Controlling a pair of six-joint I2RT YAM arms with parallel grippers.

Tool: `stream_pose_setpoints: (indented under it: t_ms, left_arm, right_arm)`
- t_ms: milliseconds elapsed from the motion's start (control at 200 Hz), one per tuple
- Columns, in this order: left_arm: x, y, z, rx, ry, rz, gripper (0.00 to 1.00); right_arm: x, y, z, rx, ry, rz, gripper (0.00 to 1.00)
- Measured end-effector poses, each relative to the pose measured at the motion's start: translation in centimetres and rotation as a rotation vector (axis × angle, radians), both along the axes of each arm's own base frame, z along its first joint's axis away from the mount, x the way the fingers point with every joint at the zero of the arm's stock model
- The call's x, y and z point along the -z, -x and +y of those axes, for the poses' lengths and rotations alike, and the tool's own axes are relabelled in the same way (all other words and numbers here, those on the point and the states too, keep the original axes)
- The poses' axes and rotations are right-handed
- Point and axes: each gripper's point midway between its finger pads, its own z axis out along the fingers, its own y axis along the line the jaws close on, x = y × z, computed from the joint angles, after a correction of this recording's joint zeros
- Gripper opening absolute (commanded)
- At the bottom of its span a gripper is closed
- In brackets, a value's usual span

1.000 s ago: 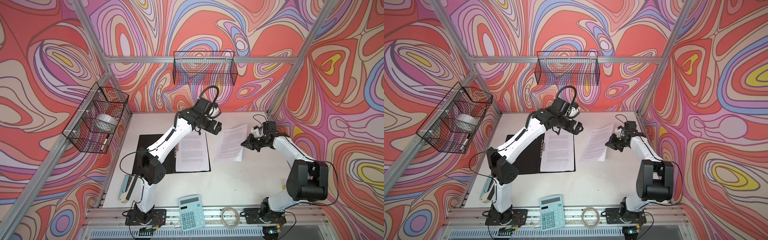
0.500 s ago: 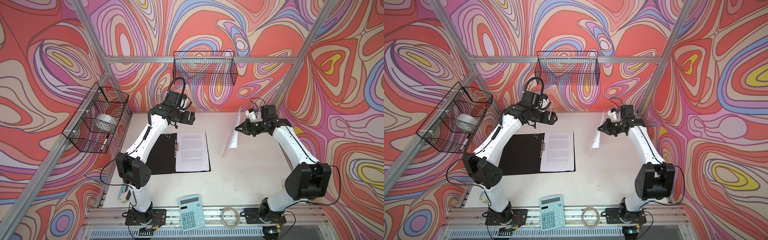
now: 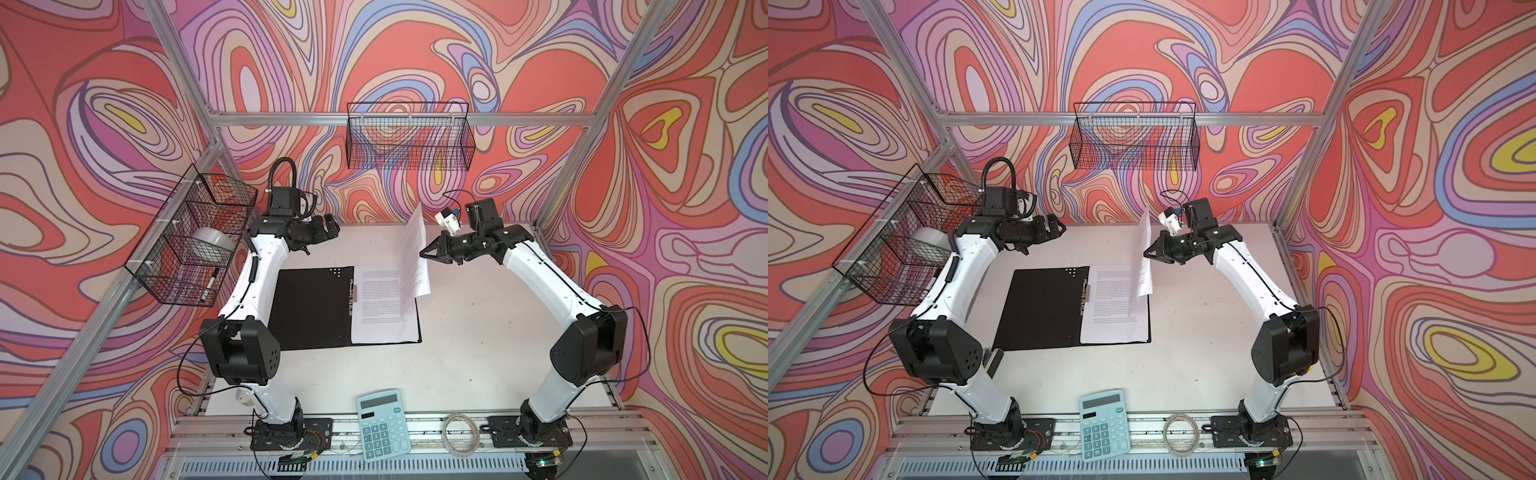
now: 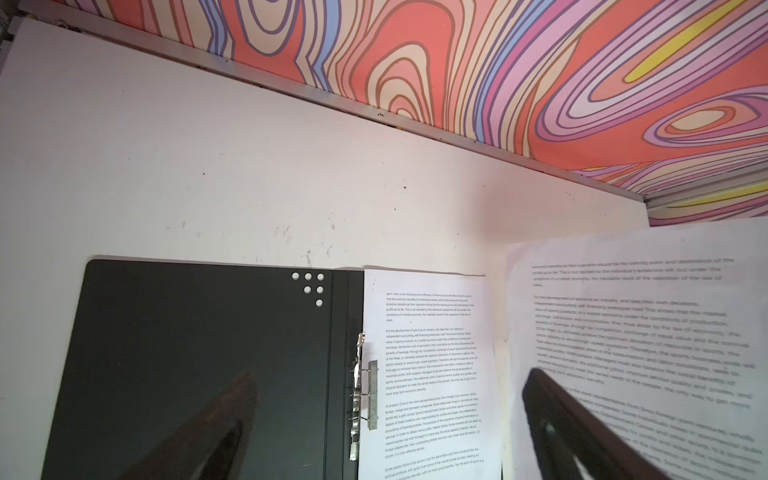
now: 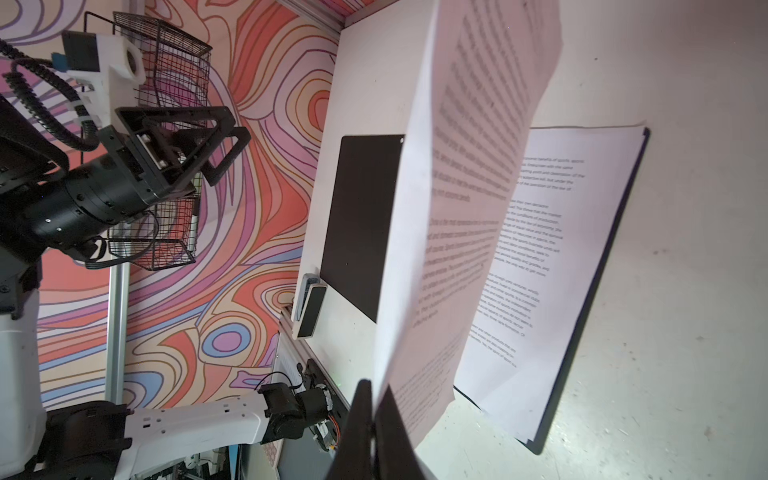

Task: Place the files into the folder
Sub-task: 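Carry the sheet with right gripper over the folder while left gripper rises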

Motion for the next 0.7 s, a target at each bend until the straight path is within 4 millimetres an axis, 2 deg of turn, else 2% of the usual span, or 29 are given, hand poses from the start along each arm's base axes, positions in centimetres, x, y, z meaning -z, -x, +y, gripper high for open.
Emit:
stream_pose_setpoints:
  t_ms: [70,230,331,521,701]
  left_arm:
    - [-0.5,0.1,-0.5,0.012,0.026,-0.011,1.0]
    - [-1.0,0.1,-1.3,0.034,0.062,-0.026,1.0]
    - [-0.7,0.1,-1.6,0.039,0.078,-0.02,1.0]
    - [0.7,0.5,-1.8,0.045,0.094,0.013,1.0]
    - [0.8,0.4,-2.0,0.049,0.102,0.014,1.0]
  right_arm:
    - [1.6,-0.1,0.2,0.016,-0.017,0.029,0.0]
    - [7.8,0.5,-0.2,0.079,-0.019,0.167,0.0]
    - [10.9,0.7,-0.5,0.111,-0.007,0.23,0.0]
    - [14.4,0.2,-0.6,0.146,0.017,0.28,0.0]
    - [17.4,0.1,-1.0,0.167,0.064,0.33,0.0]
